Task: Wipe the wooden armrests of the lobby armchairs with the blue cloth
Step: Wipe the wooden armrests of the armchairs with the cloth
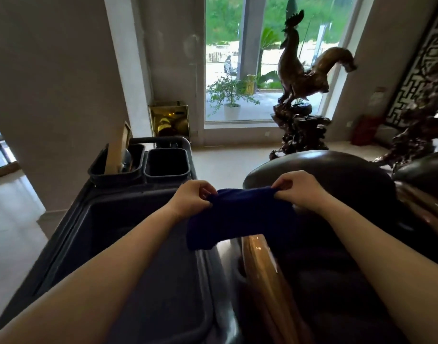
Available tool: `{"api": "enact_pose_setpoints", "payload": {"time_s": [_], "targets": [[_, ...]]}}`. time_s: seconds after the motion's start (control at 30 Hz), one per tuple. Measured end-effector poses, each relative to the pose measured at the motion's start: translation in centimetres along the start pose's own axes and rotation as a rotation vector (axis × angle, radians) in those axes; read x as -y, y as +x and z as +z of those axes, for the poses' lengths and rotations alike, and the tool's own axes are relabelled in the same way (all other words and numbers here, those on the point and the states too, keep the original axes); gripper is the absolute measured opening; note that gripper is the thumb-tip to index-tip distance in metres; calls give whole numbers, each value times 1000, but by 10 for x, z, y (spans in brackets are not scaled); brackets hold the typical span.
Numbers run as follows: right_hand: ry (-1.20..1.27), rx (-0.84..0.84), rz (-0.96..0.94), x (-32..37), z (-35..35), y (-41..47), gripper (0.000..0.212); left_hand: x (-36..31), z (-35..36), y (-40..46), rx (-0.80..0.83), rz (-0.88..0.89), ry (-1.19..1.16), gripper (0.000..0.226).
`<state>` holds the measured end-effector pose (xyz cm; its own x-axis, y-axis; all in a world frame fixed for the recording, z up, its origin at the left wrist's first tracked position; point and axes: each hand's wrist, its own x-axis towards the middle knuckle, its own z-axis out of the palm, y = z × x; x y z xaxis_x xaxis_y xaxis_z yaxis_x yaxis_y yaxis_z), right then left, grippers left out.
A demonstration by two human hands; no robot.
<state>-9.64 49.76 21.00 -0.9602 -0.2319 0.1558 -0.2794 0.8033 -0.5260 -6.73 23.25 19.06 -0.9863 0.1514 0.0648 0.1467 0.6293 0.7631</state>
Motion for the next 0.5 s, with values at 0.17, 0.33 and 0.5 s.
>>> {"api": "enact_pose_setpoints", "payload": {"time_s": [0.17, 0.33, 0.5], "targets": [[27, 86, -6, -109, -22, -8, 17, -28, 103, 25, -19, -74, -12, 30], [88, 171, -2, -206, 2, -27, 18, -24, 203, 29, -33, -201, 12, 31], [160, 341, 66, -277, 40, -52, 16, -4, 279, 14, -13, -333, -31, 31]]}}
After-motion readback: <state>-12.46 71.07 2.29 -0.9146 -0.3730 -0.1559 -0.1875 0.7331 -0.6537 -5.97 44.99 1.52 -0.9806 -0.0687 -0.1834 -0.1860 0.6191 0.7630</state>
